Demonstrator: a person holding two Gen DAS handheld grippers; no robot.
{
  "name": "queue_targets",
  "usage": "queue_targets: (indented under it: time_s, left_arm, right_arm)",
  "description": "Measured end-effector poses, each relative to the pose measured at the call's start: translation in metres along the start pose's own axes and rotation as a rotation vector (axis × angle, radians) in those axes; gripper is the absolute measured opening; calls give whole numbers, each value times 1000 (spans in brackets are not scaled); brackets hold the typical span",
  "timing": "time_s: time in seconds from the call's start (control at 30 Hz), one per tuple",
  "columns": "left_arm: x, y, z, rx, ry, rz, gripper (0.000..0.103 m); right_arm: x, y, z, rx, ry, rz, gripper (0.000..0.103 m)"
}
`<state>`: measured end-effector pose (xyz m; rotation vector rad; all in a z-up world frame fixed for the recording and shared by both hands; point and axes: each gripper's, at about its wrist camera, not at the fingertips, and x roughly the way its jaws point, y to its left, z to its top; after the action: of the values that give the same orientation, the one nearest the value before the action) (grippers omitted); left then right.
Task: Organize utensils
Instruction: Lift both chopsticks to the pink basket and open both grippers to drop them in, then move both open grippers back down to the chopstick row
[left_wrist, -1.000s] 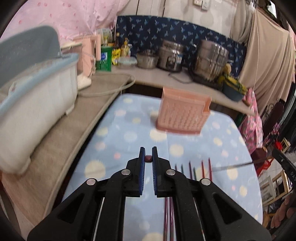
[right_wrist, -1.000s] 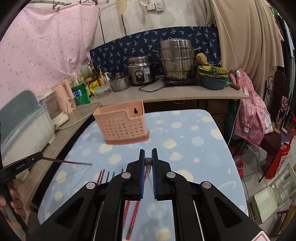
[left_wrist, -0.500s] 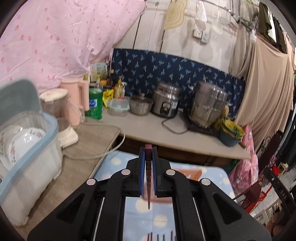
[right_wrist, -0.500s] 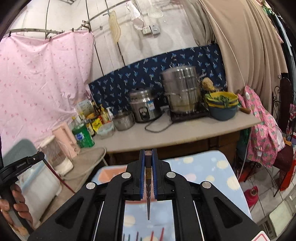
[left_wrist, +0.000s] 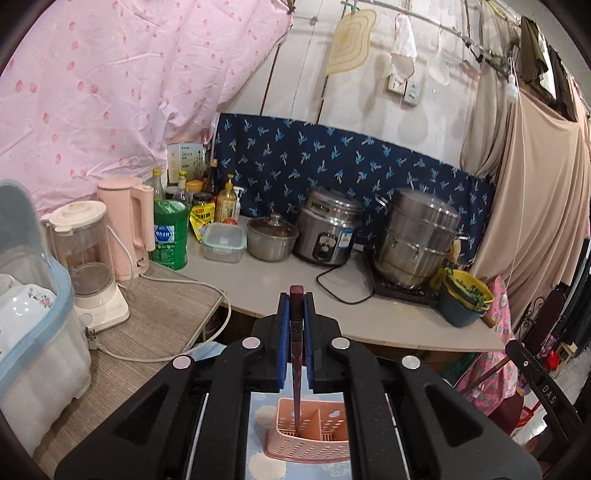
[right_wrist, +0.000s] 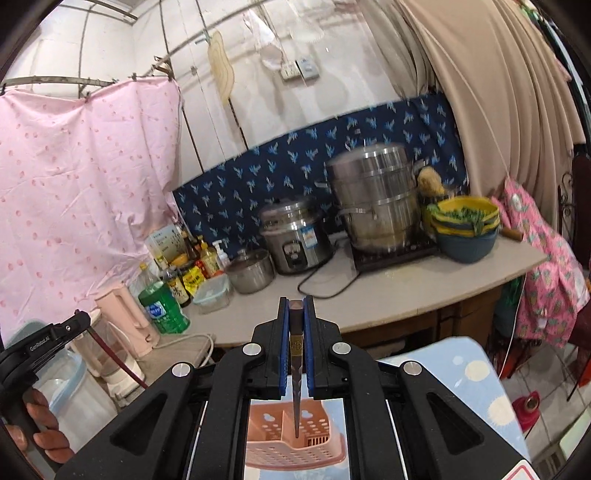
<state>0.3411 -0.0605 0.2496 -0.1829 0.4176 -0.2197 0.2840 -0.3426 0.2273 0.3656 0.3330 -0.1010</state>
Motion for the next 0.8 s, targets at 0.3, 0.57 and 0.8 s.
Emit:
queue_targets:
  time_s: [0.3, 0.57, 0.8]
  left_arm:
    - [39, 11, -40, 4, 105, 12, 7]
    - [33, 21, -55, -11, 124, 37, 45]
    - [11, 21, -62, 8, 131, 42, 51]
  right_arm:
    - [34, -8, -45, -16, 112, -27, 7]
    - [20, -9, -51, -17, 86, -60, 37]
    - [-10, -8, -54, -15, 75, -49, 37]
